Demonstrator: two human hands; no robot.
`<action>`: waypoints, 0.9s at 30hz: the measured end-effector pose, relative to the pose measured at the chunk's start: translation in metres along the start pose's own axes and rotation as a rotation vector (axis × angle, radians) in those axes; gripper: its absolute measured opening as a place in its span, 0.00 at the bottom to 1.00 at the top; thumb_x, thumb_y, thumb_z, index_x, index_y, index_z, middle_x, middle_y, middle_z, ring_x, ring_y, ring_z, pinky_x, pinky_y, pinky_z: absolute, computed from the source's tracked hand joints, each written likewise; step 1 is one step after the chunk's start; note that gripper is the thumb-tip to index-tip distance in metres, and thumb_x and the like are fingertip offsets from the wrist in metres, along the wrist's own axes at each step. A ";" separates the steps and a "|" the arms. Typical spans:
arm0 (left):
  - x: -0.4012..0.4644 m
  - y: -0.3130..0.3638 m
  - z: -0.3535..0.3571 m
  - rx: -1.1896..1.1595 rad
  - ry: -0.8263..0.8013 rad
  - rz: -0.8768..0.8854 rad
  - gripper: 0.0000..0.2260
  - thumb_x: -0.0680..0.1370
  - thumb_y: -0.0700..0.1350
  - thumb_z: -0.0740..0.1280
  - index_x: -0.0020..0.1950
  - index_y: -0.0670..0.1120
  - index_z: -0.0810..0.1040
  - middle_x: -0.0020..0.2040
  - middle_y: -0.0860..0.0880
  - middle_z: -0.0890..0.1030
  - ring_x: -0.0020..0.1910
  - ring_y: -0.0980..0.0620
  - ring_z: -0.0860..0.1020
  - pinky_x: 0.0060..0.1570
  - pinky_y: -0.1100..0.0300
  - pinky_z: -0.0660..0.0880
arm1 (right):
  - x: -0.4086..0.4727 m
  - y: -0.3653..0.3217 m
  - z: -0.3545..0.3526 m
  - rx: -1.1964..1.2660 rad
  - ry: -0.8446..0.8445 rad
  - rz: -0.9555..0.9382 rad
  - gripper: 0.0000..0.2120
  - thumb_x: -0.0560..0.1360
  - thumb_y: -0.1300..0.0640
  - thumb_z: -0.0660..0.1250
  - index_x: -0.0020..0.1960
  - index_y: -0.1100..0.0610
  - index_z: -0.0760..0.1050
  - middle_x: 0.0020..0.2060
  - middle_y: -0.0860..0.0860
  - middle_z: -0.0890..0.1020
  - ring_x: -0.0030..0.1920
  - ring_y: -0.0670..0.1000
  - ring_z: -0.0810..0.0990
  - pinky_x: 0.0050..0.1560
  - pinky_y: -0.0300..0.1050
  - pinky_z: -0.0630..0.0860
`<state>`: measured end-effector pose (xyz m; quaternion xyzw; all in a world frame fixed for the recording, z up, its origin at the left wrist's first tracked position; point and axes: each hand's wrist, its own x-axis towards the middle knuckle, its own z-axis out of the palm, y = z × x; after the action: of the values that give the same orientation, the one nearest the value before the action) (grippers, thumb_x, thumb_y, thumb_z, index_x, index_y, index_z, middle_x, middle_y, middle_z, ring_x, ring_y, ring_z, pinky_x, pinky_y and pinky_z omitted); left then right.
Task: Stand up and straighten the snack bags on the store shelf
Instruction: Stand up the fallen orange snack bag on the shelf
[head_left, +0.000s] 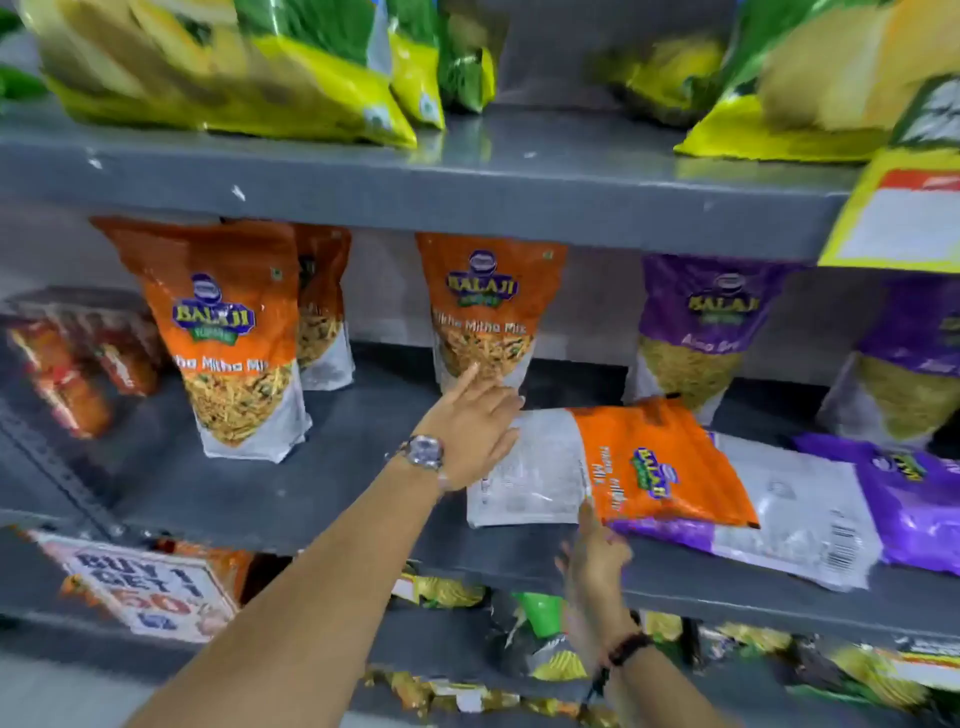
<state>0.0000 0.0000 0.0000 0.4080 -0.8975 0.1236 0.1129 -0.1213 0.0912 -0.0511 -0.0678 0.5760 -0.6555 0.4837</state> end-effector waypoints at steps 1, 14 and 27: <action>0.006 -0.006 0.009 -0.064 -0.050 -0.035 0.20 0.78 0.50 0.52 0.67 0.43 0.63 0.69 0.43 0.69 0.70 0.46 0.62 0.72 0.52 0.37 | 0.005 0.007 0.006 -0.025 0.005 0.034 0.08 0.75 0.56 0.63 0.48 0.60 0.67 0.39 0.65 0.71 0.41 0.61 0.74 0.47 0.56 0.73; 0.039 -0.038 0.061 -0.815 -0.368 -0.379 0.24 0.75 0.57 0.59 0.66 0.46 0.66 0.69 0.44 0.69 0.67 0.45 0.67 0.66 0.54 0.64 | 0.025 0.024 0.017 0.020 -0.264 -0.057 0.16 0.71 0.60 0.66 0.57 0.48 0.72 0.53 0.50 0.82 0.52 0.52 0.81 0.45 0.47 0.78; -0.070 -0.054 0.075 -1.181 0.142 -0.796 0.30 0.69 0.41 0.71 0.66 0.48 0.61 0.58 0.51 0.65 0.60 0.54 0.67 0.60 0.58 0.64 | 0.084 -0.001 0.061 -0.747 -0.817 -0.520 0.16 0.69 0.58 0.71 0.50 0.41 0.71 0.48 0.36 0.79 0.49 0.32 0.78 0.47 0.27 0.74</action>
<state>0.0786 -0.0087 -0.0846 0.5663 -0.5880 -0.4074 0.4095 -0.1267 -0.0107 -0.0696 -0.6170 0.4993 -0.4268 0.4333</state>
